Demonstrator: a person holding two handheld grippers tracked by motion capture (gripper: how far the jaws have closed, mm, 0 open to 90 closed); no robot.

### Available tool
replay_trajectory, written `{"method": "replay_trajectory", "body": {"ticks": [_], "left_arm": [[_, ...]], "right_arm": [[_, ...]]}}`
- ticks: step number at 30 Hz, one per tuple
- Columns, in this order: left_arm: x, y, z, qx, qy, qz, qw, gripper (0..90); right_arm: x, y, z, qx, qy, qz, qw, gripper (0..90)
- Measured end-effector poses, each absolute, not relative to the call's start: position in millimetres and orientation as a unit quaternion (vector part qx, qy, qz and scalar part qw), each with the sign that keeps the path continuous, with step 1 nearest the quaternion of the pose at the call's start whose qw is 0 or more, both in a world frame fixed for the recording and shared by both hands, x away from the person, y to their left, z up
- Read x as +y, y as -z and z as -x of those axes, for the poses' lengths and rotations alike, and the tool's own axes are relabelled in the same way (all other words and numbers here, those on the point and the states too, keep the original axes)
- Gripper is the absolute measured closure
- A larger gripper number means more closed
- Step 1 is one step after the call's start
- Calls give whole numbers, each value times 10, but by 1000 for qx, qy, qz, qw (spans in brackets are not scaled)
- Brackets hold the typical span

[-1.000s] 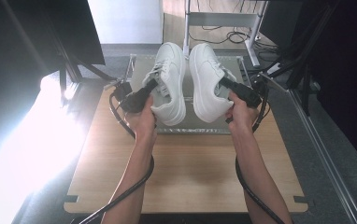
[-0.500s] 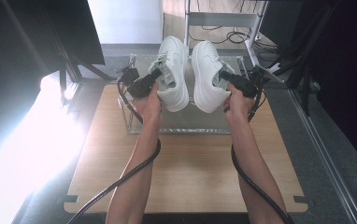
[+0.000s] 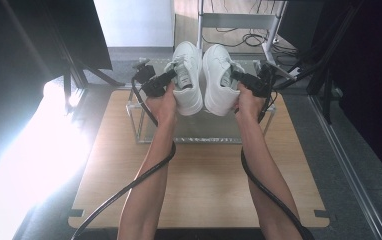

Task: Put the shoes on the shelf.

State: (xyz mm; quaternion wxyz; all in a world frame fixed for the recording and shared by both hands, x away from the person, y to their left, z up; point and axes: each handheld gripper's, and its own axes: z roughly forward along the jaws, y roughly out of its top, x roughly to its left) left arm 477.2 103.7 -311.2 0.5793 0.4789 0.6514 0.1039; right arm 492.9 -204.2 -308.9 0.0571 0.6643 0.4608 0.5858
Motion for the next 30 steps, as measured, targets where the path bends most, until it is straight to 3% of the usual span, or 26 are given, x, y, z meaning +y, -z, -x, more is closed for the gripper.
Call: {"method": "replay_trajectory", "body": {"ticks": [9, 14, 17, 19, 25, 30], "left_arm": [[983, 3095, -4811, 640, -107, -501, 572, 670], [969, 3102, -4853, 634, -90, -509, 575, 532], [988, 3092, -4852, 616, -71, -509, 597, 463], [987, 3075, -4848, 614, -75, -515, 593, 435], [1065, 3143, -4830, 594, -48, -509, 621, 308], [1150, 3182, -4806, 590, -51, -511, 623, 282]], "right_arm": [[-1963, 3073, -4955, 475, -583, -657, 56, 638], [-1937, 3069, -4983, 494, -580, -646, 52, 561], [-1943, 3083, -5006, 505, -591, -628, 37, 442], [-1981, 3115, -5012, 492, -605, -625, 10, 417], [-2031, 3152, -5002, 512, -609, -606, 6, 329], [-2081, 3199, -4984, 516, -615, -596, -7, 294]]}}
